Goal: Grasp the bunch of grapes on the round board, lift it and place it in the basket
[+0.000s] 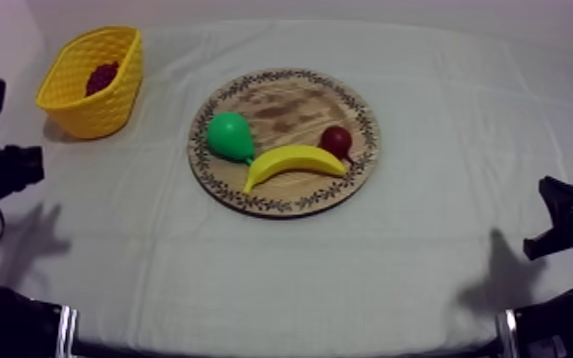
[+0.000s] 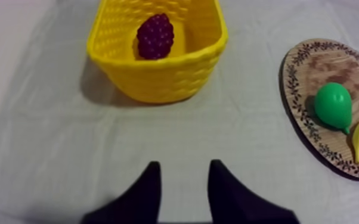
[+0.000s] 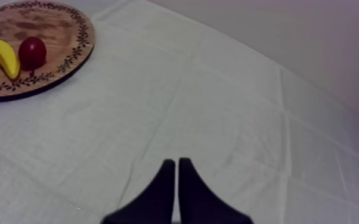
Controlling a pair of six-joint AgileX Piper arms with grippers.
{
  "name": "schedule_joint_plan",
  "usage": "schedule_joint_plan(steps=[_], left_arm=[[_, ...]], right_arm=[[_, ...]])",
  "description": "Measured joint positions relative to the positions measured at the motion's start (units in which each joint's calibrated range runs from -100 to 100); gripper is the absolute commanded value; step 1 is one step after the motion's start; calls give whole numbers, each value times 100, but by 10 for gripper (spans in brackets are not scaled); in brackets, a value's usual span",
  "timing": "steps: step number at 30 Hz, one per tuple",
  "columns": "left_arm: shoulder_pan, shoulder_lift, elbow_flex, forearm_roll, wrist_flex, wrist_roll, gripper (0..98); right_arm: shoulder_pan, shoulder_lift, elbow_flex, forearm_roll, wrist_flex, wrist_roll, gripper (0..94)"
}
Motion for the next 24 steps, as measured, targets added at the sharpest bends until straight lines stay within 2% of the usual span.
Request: schedule_joint_plan(steps=[5, 10, 13, 19, 24], left_arm=[[110, -760, 633, -203, -44, 333, 99], [159, -1359, 1163, -251, -44, 574, 17], [167, -1652, 1359, -251, 48, 590, 7], [160, -2127, 1409, -162, 142, 369, 2], [126, -2510, 1458, -107, 140, 565, 1]], right_arm=[[0, 0, 0, 0, 0, 0, 3], [0, 0, 0, 0, 0, 0, 3], [0, 0, 0, 0, 0, 0, 3], [0, 0, 0, 0, 0, 0, 3], [0, 0, 0, 0, 0, 0, 3]])
